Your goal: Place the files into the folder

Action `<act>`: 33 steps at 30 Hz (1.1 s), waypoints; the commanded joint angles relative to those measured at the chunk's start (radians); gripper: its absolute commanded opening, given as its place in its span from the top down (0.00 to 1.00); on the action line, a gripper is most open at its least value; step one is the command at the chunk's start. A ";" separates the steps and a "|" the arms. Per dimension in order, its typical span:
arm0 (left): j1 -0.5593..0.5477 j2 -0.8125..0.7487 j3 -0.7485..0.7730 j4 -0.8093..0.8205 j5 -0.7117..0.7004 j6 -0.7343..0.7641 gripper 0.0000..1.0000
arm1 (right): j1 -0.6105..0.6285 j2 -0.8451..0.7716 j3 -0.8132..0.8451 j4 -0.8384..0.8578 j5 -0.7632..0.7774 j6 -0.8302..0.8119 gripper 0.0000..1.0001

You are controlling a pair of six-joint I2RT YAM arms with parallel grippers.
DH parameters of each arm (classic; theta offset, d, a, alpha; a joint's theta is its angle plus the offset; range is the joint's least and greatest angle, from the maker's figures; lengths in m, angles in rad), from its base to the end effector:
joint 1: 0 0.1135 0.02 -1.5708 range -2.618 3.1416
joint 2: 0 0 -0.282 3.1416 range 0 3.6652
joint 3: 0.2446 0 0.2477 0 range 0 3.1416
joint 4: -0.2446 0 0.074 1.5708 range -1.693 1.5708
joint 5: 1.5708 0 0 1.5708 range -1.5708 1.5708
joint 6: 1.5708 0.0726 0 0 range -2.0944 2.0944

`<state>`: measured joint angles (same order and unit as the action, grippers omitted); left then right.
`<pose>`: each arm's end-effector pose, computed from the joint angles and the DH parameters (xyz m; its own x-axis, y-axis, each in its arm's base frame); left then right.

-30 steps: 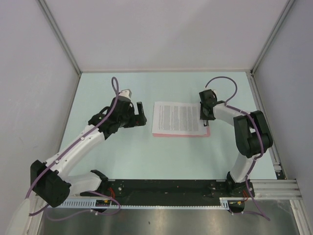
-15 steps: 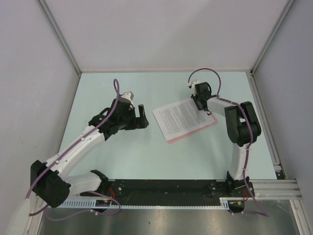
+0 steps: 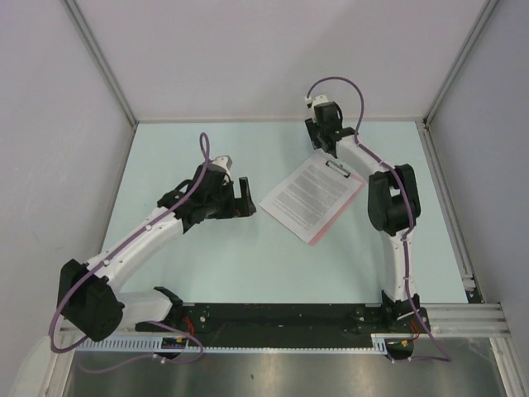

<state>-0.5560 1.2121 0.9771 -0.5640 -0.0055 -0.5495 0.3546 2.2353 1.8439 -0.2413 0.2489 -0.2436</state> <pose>0.2303 -0.1427 0.2749 -0.7930 -0.1221 -0.5968 0.1294 0.9236 -0.3609 0.5270 0.1761 0.2139 -0.5019 -0.4351 -0.7475 -0.2795 0.8995 -0.3359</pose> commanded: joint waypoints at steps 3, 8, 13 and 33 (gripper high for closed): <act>0.001 0.000 -0.011 0.110 0.117 -0.029 0.00 | -0.063 -0.331 -0.220 -0.236 -0.069 0.567 0.39; 0.002 -0.043 -0.025 0.095 0.121 -0.015 0.01 | -0.092 -0.592 -0.724 -0.084 -0.275 0.806 0.37; 0.002 -0.126 -0.052 0.082 0.121 -0.018 0.00 | -0.039 -0.848 -1.020 0.028 -0.159 0.998 0.40; 0.002 -0.266 -0.069 -0.008 0.096 -0.029 0.00 | -0.097 -0.547 -1.138 0.557 -0.201 0.890 0.42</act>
<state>-0.5560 0.9806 0.9043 -0.5522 0.0925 -0.5678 0.2817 1.5673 0.6655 0.1505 0.0704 0.7795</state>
